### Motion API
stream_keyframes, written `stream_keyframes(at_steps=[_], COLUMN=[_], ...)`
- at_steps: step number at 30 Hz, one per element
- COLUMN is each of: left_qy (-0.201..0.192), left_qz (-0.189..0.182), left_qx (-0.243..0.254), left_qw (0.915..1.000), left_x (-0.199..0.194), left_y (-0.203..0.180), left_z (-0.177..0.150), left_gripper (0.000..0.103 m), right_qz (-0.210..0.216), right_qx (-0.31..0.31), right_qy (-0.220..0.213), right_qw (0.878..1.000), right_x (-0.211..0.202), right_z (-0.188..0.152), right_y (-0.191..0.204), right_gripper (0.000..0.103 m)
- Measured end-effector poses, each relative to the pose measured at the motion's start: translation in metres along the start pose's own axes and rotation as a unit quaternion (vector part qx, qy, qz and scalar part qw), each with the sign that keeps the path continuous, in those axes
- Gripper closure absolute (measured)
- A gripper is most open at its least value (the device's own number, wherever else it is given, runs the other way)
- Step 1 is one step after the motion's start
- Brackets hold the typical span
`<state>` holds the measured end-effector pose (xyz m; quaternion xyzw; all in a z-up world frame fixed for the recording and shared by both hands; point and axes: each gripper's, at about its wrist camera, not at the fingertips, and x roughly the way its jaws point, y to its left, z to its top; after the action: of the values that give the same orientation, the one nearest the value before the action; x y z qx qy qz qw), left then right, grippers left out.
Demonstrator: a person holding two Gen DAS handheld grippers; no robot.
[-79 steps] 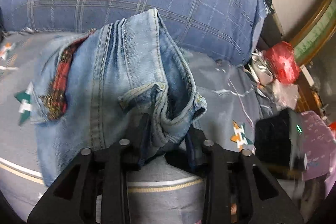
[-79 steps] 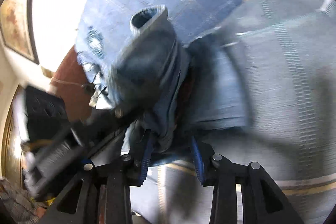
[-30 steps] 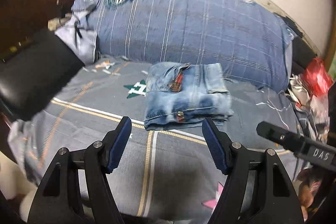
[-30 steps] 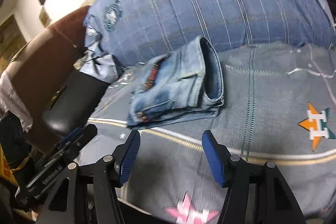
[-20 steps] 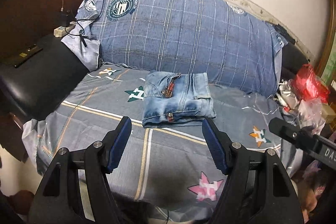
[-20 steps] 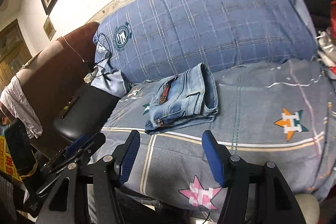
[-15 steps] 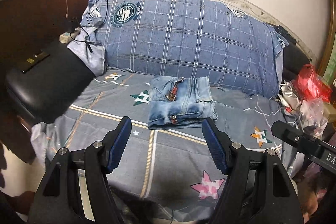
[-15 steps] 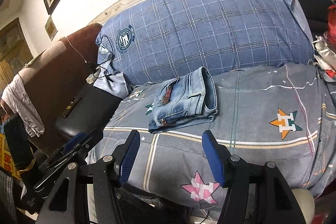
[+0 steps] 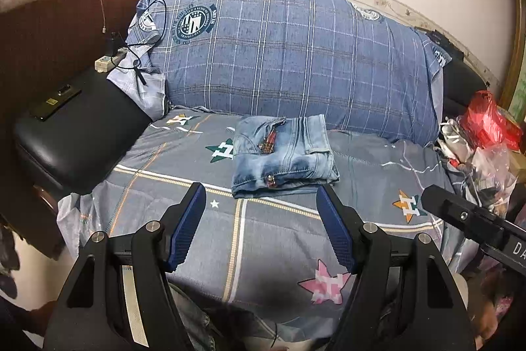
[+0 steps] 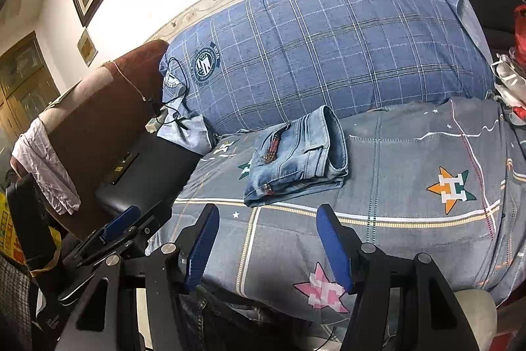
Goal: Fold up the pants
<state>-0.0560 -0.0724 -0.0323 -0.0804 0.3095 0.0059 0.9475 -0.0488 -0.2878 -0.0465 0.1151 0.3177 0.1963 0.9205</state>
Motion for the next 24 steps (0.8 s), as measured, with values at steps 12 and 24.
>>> stream_keyframes(at_steps=[12,24], left_qy=[0.02,0.015], left_qz=[0.018,-0.001], left_qx=[0.007,0.023], left_qw=[0.9996,0.9996], left_x=[0.005,0.005], left_y=[0.003,-0.006], left_z=[-0.001,0.003], left_gripper=[0.033,0.033], right_qz=[-0.003,-0.002], right_qx=[0.011,0.017], right_qy=[0.0,-0.002], right_qw=[1.0,1.0], right_x=[0.002,0.002], right_z=[0.001,0.005], right_y=[-0.012,-0.023], right_gripper=[0.044,0.044])
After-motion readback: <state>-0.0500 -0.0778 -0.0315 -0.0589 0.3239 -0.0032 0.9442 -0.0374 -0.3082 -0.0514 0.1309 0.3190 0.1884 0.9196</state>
